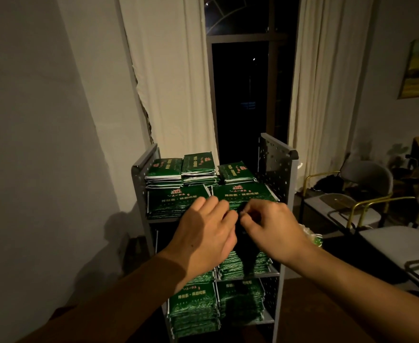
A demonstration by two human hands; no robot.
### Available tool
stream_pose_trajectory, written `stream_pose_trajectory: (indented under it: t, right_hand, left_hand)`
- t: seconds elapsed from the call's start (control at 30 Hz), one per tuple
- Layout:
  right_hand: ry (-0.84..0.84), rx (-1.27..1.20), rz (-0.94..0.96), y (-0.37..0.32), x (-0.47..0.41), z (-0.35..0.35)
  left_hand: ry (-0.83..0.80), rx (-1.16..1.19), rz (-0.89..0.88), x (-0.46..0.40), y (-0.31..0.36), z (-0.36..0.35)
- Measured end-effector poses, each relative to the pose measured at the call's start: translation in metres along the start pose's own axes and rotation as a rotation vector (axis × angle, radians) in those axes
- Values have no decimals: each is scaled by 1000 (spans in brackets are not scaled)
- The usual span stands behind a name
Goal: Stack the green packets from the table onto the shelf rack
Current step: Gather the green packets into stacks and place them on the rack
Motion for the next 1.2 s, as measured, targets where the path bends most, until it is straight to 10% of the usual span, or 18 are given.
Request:
stream_pose_trajectory:
  t: [0.23, 0.63, 1.03, 1.2]
  right_hand:
    - [-487, -58, -70, -3, 25, -72]
    - [-786, -135, -192, -43, 107, -214]
    - [-1060, -154, -271, -87, 213, -386]
    - [-1137, -269, -603, -74, 268, -449]
  left_hand:
    - [-425, 333, 282, 51, -15, -44]
    - [-476, 517, 406, 223, -45, -49]
    - [-958, 671, 684, 431, -58, -83]
    - [-1076, 663, 834, 517, -46, -108]
Point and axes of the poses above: each hand's wrist, its own x-axis away from the middle knuckle, its own z-axis out of the back of the hand, y = z × x, the point moved 10 cm from there along -x, towards the middle knuckle, and after that the axes turned 2 degrees about -x, right-handed, at the moved point
